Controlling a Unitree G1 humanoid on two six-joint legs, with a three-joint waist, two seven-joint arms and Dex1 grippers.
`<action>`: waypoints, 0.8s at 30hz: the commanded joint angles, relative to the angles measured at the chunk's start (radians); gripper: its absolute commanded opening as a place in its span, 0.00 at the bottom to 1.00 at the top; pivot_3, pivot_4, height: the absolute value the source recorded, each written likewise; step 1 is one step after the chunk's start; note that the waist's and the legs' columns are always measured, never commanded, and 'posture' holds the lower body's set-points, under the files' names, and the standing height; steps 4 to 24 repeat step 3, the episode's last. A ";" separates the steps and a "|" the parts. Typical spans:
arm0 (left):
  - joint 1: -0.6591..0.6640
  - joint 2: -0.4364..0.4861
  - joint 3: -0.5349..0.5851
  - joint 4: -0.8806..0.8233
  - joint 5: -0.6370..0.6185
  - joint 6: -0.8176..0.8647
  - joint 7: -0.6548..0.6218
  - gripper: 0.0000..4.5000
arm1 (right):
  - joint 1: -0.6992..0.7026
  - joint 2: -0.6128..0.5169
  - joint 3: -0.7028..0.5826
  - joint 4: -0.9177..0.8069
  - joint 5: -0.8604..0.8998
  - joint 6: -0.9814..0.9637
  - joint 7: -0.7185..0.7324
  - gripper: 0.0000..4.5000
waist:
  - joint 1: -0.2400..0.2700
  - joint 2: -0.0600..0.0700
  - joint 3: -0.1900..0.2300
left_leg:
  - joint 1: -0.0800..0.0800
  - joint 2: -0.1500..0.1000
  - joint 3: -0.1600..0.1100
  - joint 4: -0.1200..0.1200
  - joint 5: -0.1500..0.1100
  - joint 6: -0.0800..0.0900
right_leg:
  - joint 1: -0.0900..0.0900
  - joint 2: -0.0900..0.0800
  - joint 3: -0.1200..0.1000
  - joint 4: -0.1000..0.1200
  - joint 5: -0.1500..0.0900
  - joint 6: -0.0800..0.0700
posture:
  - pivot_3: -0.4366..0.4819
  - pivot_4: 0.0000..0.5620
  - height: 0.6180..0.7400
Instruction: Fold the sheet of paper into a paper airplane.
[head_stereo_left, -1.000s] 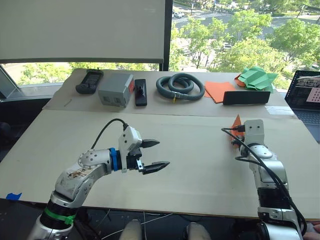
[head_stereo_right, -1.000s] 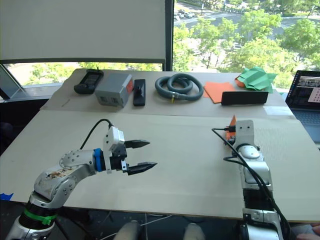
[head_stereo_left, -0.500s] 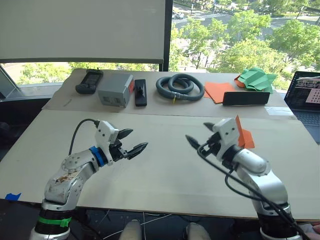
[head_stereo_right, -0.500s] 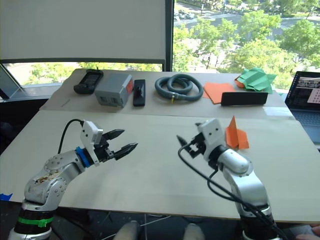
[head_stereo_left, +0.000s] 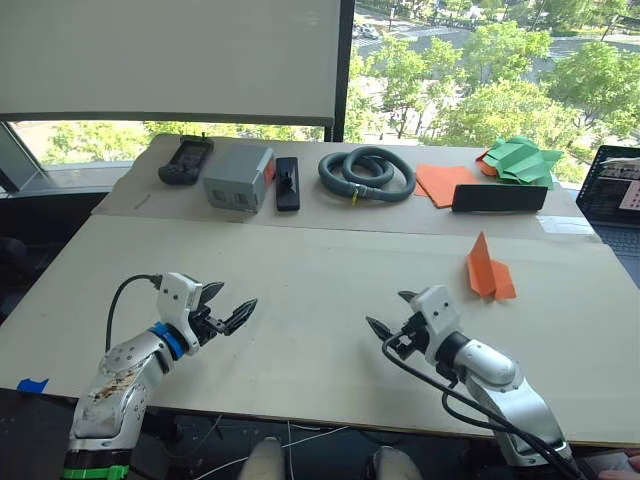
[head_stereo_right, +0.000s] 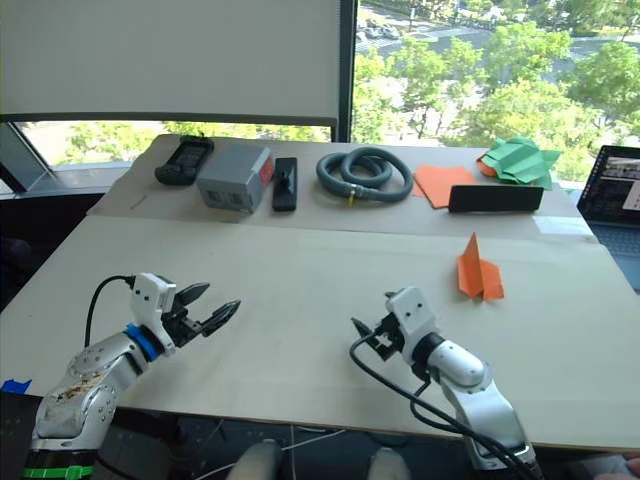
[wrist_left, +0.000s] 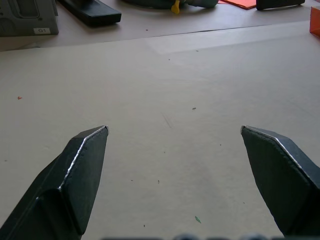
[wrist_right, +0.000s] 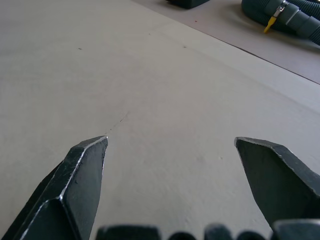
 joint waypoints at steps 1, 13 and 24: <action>-0.013 -0.003 0.007 -0.036 0.002 -0.032 0.000 1.00 | -0.003 0.003 -0.030 -0.014 0.003 -0.037 -0.009 0.99 | 0.000 0.000 0.000 | 0.000 0.000 0.000 0.000 0.000 0.000 | 0.000 0.000 0.000 0.000 0.000 0.000 | 0.48 0.27 0.77; -0.018 -0.002 0.005 -0.037 -0.005 -0.038 -0.015 1.00 | -0.004 0.006 -0.032 -0.014 0.002 -0.038 -0.011 0.99 | -0.001 0.000 0.000 | 0.000 0.000 0.000 0.000 0.000 0.000 | 0.000 0.000 0.000 0.000 0.000 0.000 | 0.48 0.27 0.77; -0.018 -0.002 0.005 -0.037 -0.005 -0.038 -0.015 1.00 | -0.004 0.006 -0.032 -0.014 0.002 -0.038 -0.011 0.99 | -0.001 0.000 0.000 | 0.000 0.000 0.000 0.000 0.000 0.000 | 0.000 0.000 0.000 0.000 0.000 0.000 | 0.48 0.27 0.77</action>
